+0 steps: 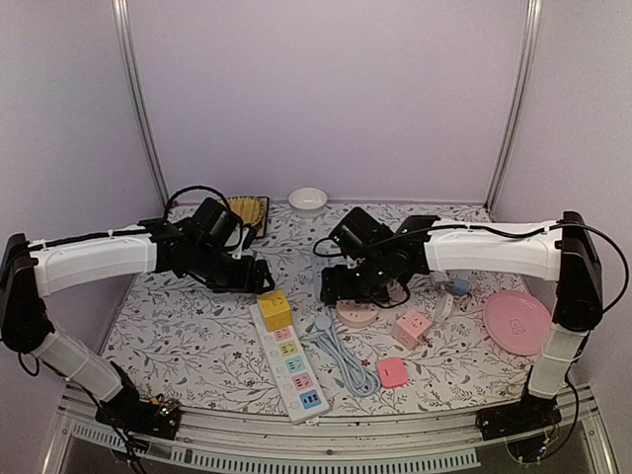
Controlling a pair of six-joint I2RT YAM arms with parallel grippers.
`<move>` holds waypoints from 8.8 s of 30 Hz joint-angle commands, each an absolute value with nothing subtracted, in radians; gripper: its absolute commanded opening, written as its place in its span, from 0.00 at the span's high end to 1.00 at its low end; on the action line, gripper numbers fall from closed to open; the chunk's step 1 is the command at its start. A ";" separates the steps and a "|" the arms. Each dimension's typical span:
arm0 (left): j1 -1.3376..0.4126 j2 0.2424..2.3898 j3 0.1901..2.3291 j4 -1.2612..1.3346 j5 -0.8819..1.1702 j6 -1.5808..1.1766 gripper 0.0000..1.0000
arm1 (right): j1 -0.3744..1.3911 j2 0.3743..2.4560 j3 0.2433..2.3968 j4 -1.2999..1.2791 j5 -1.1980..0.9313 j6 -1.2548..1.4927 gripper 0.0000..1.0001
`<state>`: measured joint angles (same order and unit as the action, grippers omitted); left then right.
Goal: Pull the plug off the socket
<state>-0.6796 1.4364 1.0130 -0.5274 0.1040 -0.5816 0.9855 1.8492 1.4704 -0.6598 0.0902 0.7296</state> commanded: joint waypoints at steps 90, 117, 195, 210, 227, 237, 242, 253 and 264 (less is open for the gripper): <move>-1.049 2.107 1.700 -1.005 -0.286 -1.235 0.40 | 0.947 1.327 0.849 -0.418 -0.301 0.380 0.11; -1.123 1.871 1.541 -0.811 -0.341 -1.378 0.72 | 0.923 1.893 1.102 -0.137 -0.678 0.580 0.96; -0.364 1.492 0.783 -0.121 0.432 -0.723 0.48 | 0.880 1.304 1.023 -0.214 -0.009 0.953 0.37; -0.331 1.530 0.755 -0.190 0.399 -0.659 0.15 | 0.874 1.225 1.014 -0.332 0.077 0.965 0.08; -0.325 1.385 0.702 -0.347 0.176 -0.596 0.16 | 0.873 1.301 1.025 -0.334 0.053 0.986 0.01; -0.325 1.298 0.703 -0.377 0.183 -0.568 0.16 | 0.873 1.301 1.012 -0.347 0.076 1.003 0.00; -0.327 1.259 0.703 -0.374 0.211 -0.574 0.15 | 0.874 1.301 1.004 -0.357 0.091 1.009 0.00; -0.353 1.188 0.681 -0.362 0.230 -0.570 0.10 | 0.871 1.270 0.978 -0.399 0.214 1.026 0.01; -0.372 1.182 0.748 -0.270 0.144 -0.587 0.03 | 0.737 1.216 0.938 -0.427 0.361 0.826 0.01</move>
